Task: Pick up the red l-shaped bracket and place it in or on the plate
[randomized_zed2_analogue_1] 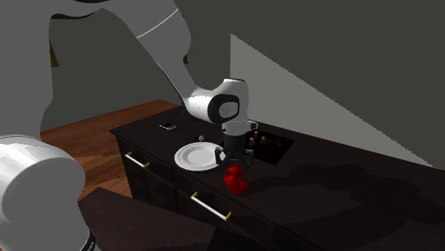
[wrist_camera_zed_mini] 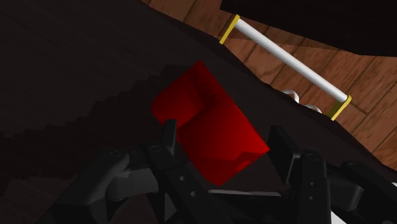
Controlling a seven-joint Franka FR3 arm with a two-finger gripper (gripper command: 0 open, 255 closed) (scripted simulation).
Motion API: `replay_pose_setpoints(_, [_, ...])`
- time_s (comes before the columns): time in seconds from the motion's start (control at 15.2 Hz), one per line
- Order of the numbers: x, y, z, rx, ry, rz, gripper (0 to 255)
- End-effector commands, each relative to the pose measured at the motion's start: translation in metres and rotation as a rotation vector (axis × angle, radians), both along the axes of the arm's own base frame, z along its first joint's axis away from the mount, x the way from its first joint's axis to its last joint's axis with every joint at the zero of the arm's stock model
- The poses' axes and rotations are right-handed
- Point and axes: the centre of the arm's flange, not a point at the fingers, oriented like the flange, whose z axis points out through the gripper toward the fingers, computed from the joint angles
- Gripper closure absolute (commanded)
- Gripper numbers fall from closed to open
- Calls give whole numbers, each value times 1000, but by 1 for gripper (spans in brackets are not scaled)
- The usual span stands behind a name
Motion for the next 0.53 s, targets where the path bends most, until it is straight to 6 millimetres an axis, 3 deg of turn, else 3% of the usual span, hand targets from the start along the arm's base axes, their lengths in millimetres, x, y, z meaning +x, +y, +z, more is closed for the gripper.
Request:
replay_pose_setpoints(0.0, [-1,0,-1,0,3,-1,255])
replay_pose_setpoints(0.33, [-1,0,-1,0,3,-1,255])
replay_pose_setpoints(0.46, [-1,0,9,0,3,-1,255])
